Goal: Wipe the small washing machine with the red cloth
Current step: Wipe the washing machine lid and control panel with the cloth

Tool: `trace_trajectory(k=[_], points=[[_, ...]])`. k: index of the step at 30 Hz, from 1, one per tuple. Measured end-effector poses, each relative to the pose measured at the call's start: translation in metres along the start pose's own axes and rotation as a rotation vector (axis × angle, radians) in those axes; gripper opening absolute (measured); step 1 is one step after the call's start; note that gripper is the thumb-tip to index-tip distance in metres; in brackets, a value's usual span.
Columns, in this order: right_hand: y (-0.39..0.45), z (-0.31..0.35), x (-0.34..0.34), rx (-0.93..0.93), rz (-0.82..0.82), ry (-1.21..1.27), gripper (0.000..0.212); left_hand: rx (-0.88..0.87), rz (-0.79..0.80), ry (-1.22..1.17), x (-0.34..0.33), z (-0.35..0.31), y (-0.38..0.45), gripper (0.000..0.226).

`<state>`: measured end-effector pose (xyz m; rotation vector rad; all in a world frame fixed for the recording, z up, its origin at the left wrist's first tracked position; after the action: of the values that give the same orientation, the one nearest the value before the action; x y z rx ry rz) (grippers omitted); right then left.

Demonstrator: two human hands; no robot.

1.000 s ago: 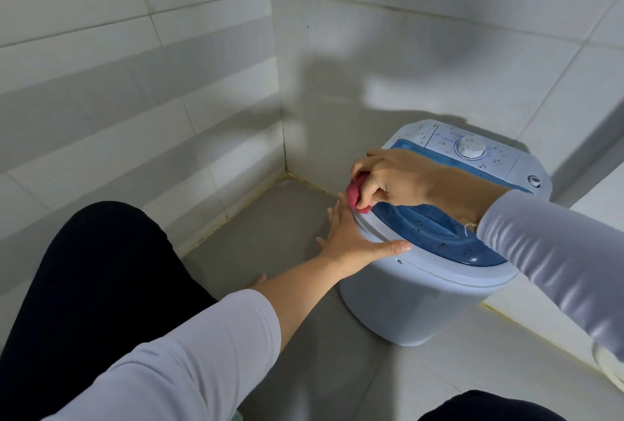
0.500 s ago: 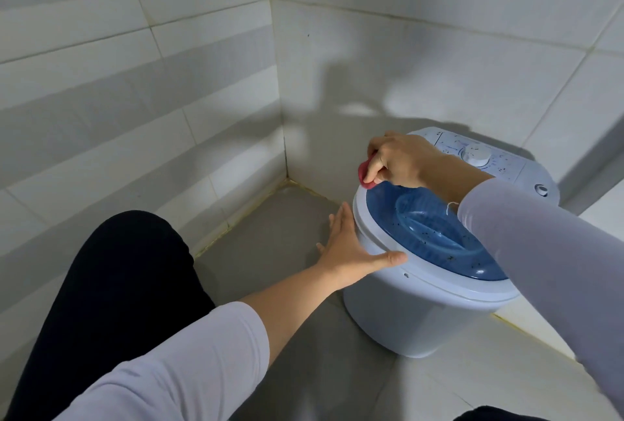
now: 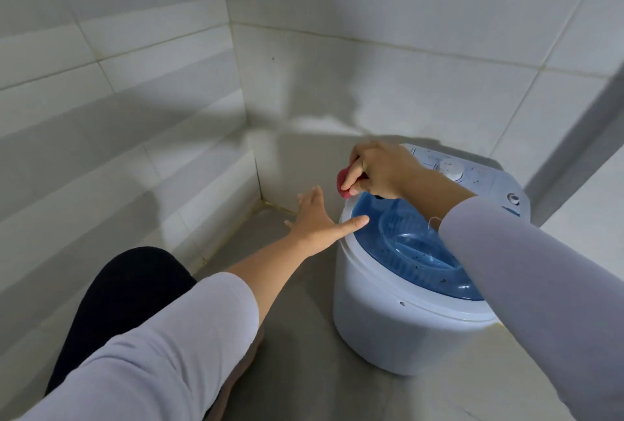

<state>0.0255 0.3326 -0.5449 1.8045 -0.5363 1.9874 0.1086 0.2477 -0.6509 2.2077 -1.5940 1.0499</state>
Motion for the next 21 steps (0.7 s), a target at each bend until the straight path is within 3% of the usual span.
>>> trace_trajectory(k=[6, 21], points=[[0.001, -0.001, -0.018, -0.047, 0.106, -0.058, 0.017, -0.05, 0.043, 0.123, 0.009, -0.007, 0.021, 0.125], [0.021, -0.026, -0.024, -0.098, 0.095, -0.056, 0.015, -0.082, 0.163, 0.207, 0.006, -0.002, 0.041, 0.137]])
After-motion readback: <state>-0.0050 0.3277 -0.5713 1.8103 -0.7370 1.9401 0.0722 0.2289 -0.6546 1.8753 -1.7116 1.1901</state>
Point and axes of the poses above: each hand's wrist, its own y-axis towards the middle knuckle, its own x-axis out of the back of the hand, z = x × y, the point moved 5 cm from there along y, towards the middle knuckle
